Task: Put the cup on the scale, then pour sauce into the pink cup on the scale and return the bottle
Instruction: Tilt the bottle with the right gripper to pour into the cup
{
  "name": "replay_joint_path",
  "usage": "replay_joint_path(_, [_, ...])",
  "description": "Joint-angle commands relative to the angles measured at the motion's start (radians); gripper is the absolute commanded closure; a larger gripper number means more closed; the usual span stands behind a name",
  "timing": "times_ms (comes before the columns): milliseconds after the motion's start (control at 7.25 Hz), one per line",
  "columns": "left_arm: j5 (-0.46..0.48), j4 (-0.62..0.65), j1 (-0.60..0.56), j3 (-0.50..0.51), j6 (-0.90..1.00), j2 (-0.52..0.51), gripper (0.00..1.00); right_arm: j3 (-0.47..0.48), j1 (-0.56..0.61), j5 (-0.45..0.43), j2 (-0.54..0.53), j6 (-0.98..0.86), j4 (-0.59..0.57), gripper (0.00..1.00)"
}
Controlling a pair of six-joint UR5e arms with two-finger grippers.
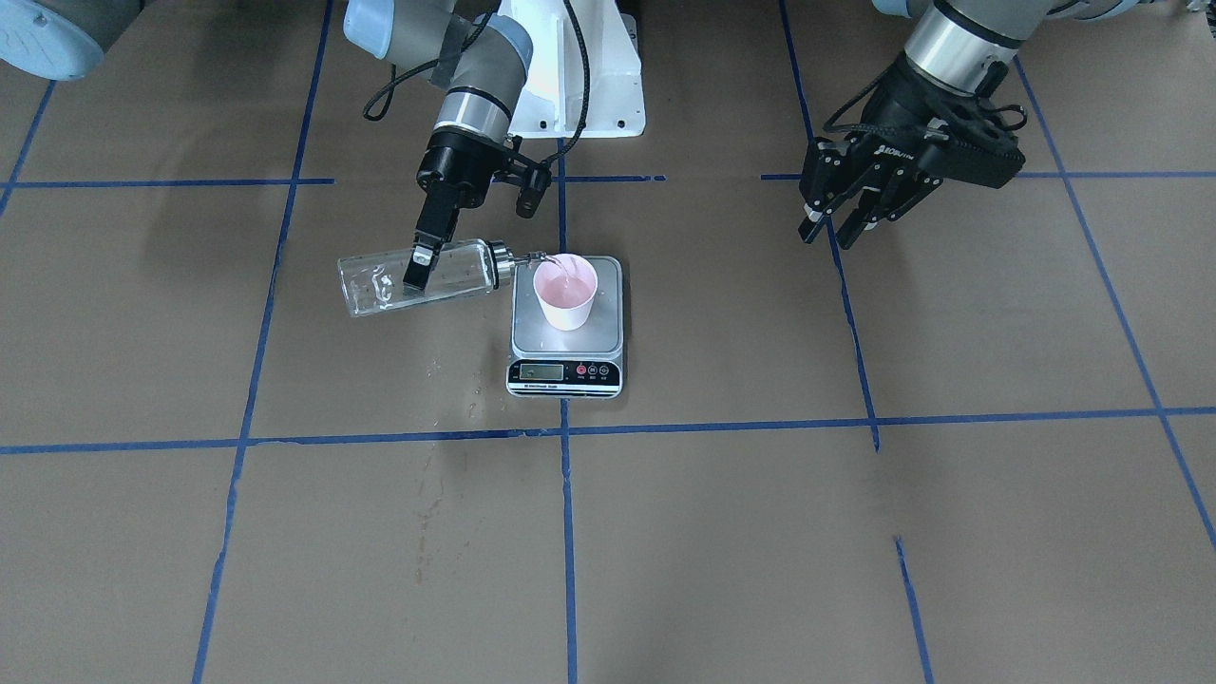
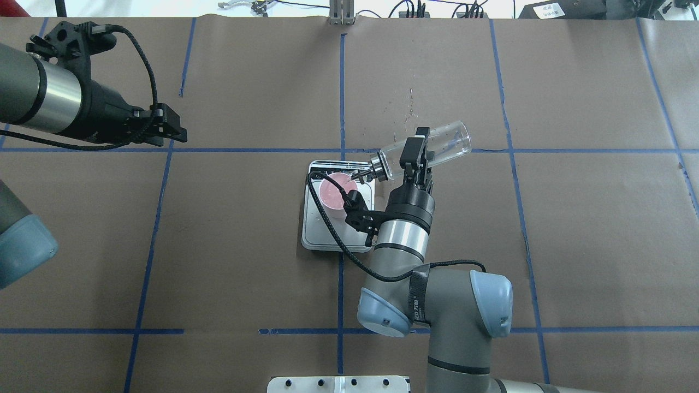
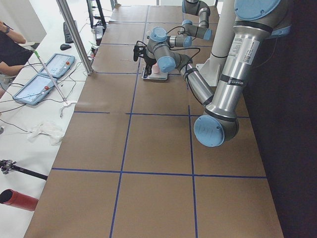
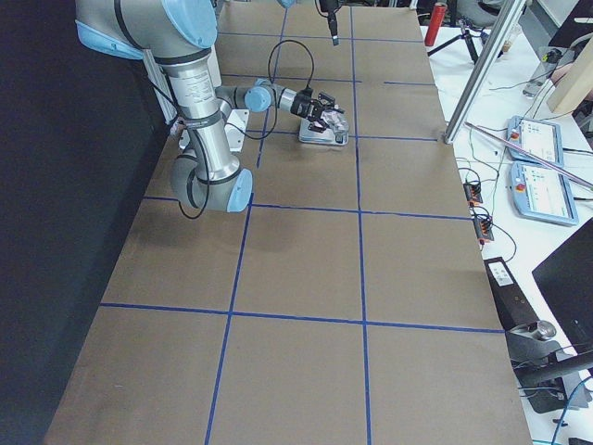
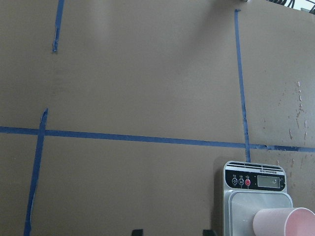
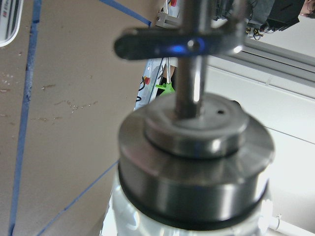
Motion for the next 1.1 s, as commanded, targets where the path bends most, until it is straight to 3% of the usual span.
replay_joint_path(0, [0.000,0.002,0.001,0.005,-0.001,0.000,0.49,-0.002,0.000,-0.039,-0.001,-0.128,-0.002,1.00])
replay_joint_path(552, [0.000,0.000,0.003,0.006,-0.001,0.000,0.49,0.000,0.006,-0.056,0.003,-0.178,0.011,1.00])
replay_joint_path(966, [0.000,0.000,0.003,0.006,-0.001,0.000,0.49,-0.002,-0.006,0.003,-0.004,0.239,0.011,1.00])
